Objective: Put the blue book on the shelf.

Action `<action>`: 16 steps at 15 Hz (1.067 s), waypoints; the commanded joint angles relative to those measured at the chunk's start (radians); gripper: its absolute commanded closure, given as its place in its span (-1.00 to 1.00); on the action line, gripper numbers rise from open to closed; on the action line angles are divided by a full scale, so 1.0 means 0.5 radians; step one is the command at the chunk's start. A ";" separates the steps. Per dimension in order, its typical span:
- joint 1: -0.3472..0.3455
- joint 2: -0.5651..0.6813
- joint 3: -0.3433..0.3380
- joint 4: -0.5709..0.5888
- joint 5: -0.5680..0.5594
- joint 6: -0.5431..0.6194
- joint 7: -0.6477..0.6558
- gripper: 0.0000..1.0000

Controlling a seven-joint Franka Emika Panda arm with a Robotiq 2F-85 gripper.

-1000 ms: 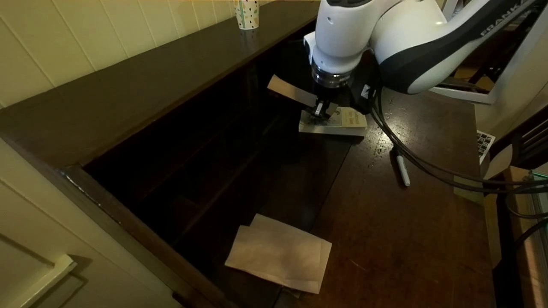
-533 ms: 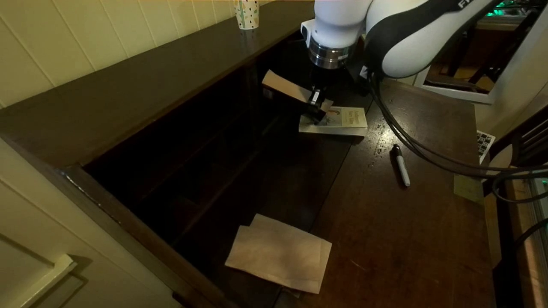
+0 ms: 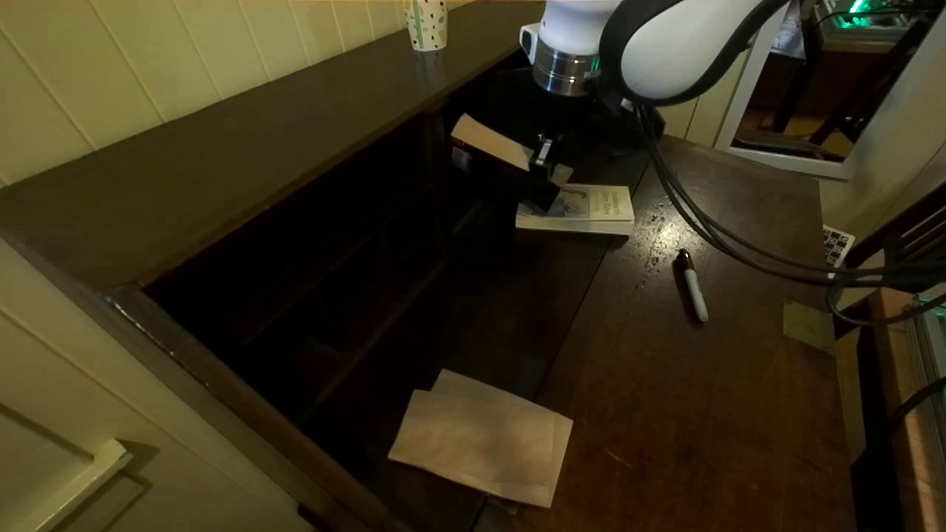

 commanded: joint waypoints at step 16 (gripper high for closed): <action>0.008 0.191 -0.054 0.280 0.163 -0.013 -0.106 0.85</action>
